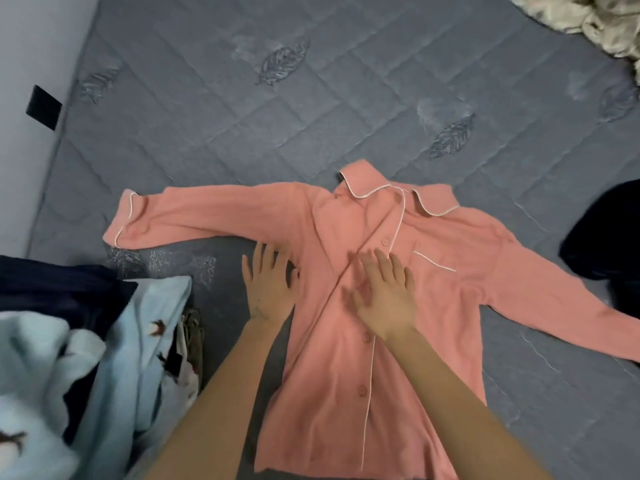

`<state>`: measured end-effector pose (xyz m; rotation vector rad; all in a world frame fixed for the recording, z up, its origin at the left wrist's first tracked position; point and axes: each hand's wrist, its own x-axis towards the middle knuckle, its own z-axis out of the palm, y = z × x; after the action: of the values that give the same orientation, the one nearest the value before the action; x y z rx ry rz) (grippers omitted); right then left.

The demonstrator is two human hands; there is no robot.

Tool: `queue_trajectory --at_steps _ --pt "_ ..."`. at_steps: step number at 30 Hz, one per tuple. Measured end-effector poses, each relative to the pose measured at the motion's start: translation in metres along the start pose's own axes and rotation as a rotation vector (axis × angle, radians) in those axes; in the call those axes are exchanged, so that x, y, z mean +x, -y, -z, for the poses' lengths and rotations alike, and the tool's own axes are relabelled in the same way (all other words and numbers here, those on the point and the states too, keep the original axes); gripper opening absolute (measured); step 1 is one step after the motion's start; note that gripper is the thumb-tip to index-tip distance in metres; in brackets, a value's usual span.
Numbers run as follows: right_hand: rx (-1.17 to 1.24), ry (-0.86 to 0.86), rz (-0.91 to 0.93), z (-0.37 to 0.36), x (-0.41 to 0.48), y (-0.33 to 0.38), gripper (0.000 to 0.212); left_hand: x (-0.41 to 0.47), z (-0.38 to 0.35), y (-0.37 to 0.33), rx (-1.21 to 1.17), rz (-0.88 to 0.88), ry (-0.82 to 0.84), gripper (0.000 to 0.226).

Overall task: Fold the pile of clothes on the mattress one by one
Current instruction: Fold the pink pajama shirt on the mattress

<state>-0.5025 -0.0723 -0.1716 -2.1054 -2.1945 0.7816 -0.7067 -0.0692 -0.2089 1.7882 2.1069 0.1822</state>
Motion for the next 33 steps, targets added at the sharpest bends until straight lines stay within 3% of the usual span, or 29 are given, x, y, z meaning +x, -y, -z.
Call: queue_trajectory --at_steps 3,6,15,23,29,33 --pt "-0.003 -0.013 0.05 -0.001 0.022 0.017 0.07 0.017 0.005 0.011 -0.003 0.034 -0.053 0.052" --pt "-0.003 0.005 0.083 -0.003 0.042 0.035 0.075 0.031 0.009 0.025 0.018 0.078 -0.096 0.056" --pt "-0.02 0.017 0.204 -0.017 0.093 0.088 0.073 0.058 0.022 0.074 -0.122 0.397 -0.152 0.063" --pt "-0.041 -0.018 0.256 -0.037 0.113 0.103 0.065 0.096 0.038 0.129 -0.569 0.937 -0.417 0.058" --pt "-0.057 0.038 0.239 -0.049 0.117 0.102 0.067 0.111 0.048 0.137 -0.89 1.083 -0.798 0.061" --pt "-0.011 0.05 0.251 -0.051 0.127 0.114 0.064 0.118 0.05 0.148 -1.305 1.166 -0.998 0.058"
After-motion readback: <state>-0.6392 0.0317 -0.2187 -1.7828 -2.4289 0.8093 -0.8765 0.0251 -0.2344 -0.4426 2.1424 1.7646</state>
